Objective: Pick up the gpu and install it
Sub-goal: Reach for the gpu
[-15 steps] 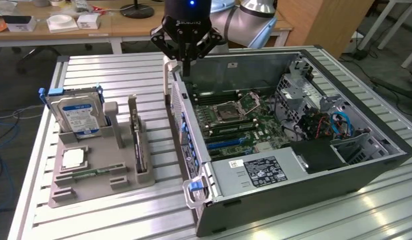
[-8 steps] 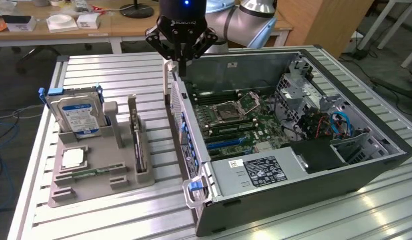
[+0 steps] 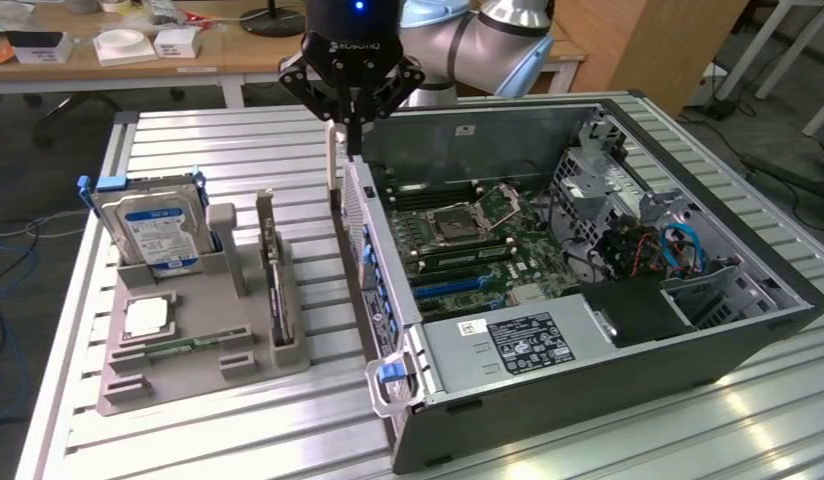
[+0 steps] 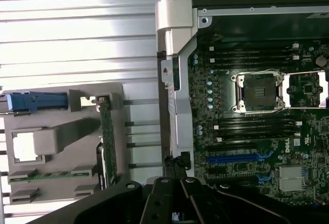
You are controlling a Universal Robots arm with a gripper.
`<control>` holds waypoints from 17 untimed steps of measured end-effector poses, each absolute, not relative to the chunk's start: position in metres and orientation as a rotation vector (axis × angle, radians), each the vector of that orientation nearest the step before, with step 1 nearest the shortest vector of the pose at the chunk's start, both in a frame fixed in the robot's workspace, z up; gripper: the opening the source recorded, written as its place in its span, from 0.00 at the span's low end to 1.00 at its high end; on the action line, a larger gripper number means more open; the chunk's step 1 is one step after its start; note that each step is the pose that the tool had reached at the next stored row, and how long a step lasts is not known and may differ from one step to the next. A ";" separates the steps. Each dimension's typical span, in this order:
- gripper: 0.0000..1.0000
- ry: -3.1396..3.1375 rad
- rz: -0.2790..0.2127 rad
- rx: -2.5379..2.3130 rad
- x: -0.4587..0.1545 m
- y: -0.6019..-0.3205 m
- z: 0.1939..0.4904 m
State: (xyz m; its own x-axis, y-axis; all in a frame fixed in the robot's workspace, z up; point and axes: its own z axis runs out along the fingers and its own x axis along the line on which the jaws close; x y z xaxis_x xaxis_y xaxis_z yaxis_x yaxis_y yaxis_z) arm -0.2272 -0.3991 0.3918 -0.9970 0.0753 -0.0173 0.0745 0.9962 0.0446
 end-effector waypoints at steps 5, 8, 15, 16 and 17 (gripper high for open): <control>0.10 3.120 0.069 0.117 -0.232 -0.399 0.392; 0.10 3.121 0.069 0.117 -0.235 -0.399 0.392; 0.10 3.122 0.068 0.117 -0.242 -0.399 0.392; 0.10 3.123 0.069 0.117 -0.243 -0.399 0.392; 0.10 3.123 0.068 0.117 -0.244 -0.399 0.392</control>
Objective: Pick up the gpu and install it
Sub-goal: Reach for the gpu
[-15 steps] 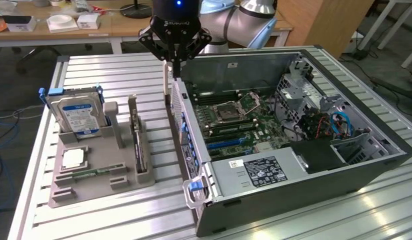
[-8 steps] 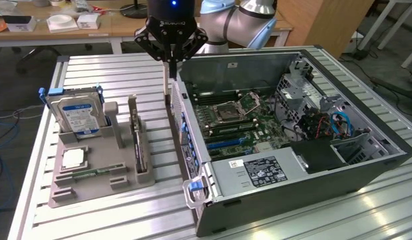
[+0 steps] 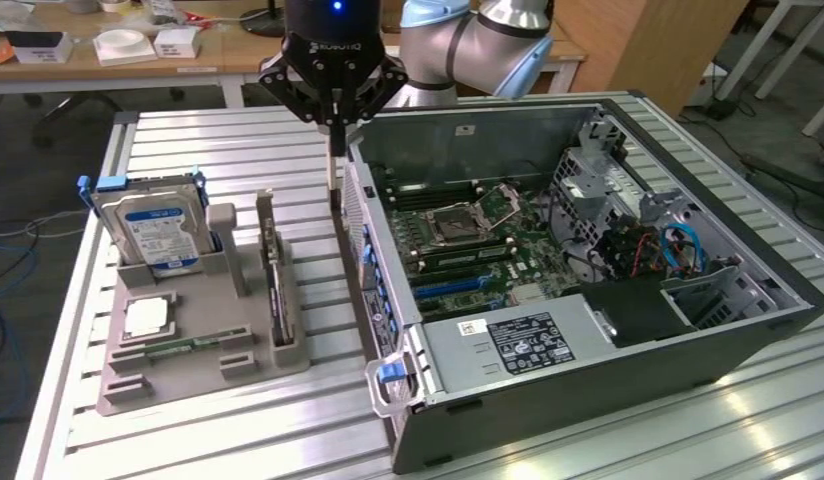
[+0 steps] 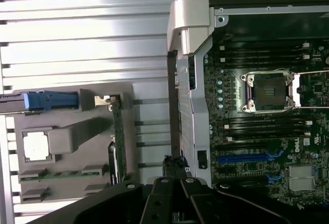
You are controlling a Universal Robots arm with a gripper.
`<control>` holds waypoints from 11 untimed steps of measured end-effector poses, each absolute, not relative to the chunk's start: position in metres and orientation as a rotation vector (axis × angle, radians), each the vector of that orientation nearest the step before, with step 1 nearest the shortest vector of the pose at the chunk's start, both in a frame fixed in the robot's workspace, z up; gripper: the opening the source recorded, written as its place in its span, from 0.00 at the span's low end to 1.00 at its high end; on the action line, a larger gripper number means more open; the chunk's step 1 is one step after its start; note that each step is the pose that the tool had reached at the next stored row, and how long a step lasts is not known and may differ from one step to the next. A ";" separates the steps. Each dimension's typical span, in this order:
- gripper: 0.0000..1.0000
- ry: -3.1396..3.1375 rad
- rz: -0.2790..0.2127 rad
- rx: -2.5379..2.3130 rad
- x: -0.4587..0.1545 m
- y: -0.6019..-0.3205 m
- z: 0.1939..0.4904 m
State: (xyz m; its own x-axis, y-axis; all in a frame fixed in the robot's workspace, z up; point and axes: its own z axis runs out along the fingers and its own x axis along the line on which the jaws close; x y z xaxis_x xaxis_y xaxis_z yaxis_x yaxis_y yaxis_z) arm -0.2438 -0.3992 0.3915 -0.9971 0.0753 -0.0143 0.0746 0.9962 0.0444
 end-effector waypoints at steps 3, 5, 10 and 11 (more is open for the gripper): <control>0.10 3.123 0.068 0.117 -0.247 -0.399 0.391; 0.10 3.124 0.068 0.117 -0.250 -0.399 0.391; 0.10 3.125 0.068 0.117 -0.255 -0.399 0.391; 0.10 3.125 0.068 0.117 -0.256 -0.399 0.391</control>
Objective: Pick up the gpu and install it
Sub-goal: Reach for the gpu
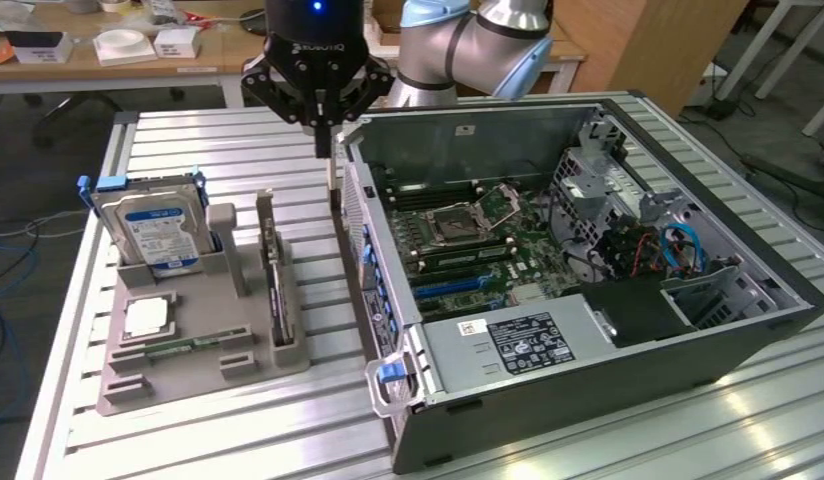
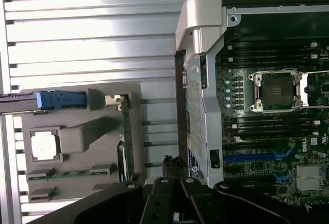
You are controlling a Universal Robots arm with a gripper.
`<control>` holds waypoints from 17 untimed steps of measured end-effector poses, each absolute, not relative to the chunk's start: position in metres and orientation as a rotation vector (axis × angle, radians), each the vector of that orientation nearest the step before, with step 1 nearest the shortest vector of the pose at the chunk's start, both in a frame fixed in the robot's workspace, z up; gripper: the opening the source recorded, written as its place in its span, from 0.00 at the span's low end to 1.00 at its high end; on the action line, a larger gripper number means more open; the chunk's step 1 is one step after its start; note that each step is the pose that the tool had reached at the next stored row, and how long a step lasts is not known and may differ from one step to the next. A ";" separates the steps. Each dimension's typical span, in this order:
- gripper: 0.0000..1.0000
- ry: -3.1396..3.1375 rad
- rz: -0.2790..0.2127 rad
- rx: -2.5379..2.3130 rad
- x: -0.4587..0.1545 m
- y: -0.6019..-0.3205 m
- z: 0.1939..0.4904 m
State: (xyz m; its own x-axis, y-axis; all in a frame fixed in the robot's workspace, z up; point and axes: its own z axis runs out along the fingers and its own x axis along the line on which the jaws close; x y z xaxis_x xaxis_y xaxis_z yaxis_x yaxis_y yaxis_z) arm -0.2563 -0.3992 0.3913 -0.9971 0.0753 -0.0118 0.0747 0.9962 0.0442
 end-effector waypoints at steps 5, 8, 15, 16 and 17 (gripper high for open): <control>0.10 3.126 0.068 0.118 -0.262 -0.399 0.391; 0.10 3.127 0.068 0.118 -0.265 -0.399 0.391; 0.10 3.129 0.068 0.118 -0.272 -0.399 0.391; 0.10 3.129 0.068 0.118 -0.273 -0.399 0.391; 0.10 3.130 0.068 0.118 -0.274 -0.399 0.391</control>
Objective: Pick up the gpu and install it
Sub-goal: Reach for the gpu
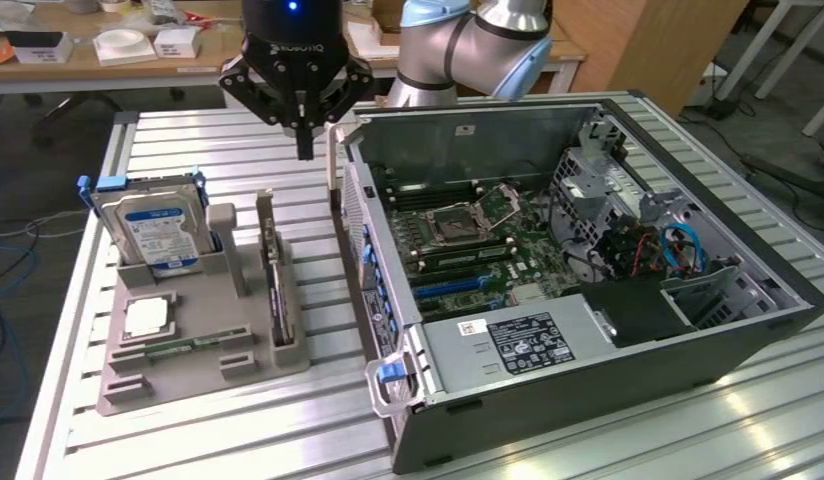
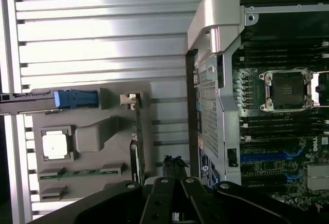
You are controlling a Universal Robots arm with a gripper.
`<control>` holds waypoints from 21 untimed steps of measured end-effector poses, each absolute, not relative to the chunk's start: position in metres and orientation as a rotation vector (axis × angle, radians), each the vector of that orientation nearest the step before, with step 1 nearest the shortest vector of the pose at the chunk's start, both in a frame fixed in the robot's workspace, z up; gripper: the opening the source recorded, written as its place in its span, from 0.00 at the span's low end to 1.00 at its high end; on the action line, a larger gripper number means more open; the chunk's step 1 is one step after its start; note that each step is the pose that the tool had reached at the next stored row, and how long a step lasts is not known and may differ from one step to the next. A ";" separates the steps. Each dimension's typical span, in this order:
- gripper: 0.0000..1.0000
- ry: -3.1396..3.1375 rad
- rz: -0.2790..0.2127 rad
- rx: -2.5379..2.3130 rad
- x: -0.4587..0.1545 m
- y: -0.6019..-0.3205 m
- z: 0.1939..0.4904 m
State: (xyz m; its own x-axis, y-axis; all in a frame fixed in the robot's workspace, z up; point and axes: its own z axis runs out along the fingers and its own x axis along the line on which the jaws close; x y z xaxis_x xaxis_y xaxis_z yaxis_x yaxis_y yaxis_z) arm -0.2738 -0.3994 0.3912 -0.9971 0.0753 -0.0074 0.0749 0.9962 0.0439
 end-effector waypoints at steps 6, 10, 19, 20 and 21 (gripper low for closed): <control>0.10 3.131 0.068 0.118 -0.280 -0.399 0.391; 0.10 3.132 0.068 0.118 -0.284 -0.399 0.391; 0.10 3.134 0.068 0.118 -0.294 -0.400 0.391; 0.10 3.134 0.068 0.118 -0.296 -0.400 0.391; 0.10 3.134 0.068 0.118 -0.297 -0.400 0.391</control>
